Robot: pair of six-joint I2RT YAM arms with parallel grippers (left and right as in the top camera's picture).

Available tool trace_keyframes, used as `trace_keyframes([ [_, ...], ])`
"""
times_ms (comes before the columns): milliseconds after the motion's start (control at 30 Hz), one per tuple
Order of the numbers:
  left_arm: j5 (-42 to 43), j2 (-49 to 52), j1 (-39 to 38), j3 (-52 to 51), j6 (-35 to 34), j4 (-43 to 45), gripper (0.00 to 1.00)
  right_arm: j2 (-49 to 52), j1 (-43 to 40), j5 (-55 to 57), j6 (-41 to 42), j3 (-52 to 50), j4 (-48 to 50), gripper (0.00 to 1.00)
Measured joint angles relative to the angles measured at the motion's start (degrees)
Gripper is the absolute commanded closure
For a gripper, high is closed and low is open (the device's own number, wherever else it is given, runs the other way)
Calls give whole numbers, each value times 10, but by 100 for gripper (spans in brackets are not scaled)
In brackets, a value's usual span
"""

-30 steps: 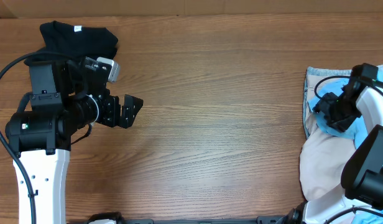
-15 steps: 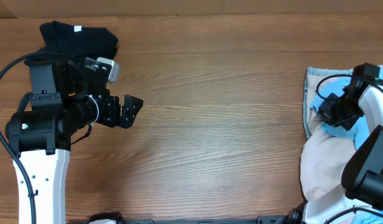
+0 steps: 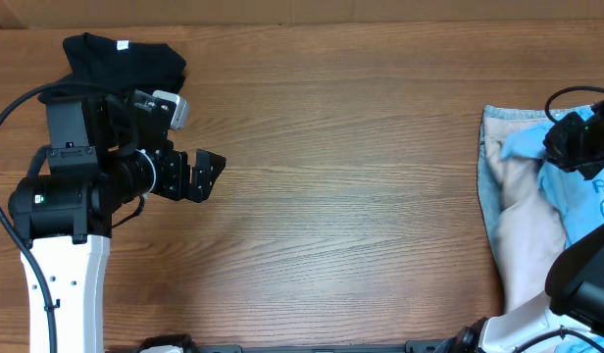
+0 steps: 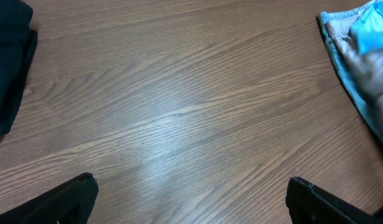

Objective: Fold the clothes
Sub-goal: 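Lower the right gripper and pinch the blue t-shirt on the pile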

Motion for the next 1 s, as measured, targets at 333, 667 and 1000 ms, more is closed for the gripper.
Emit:
trace_keyframes([
  [333,0,0,0,0,0,0,0,0,21,-10,-12,0,-7,96],
  [667,0,0,0,0,0,0,0,0,21,13,-13,0,-12,27],
  [1000,0,0,0,0,0,2,0,1,50,25,-51,-31,66,40],
])
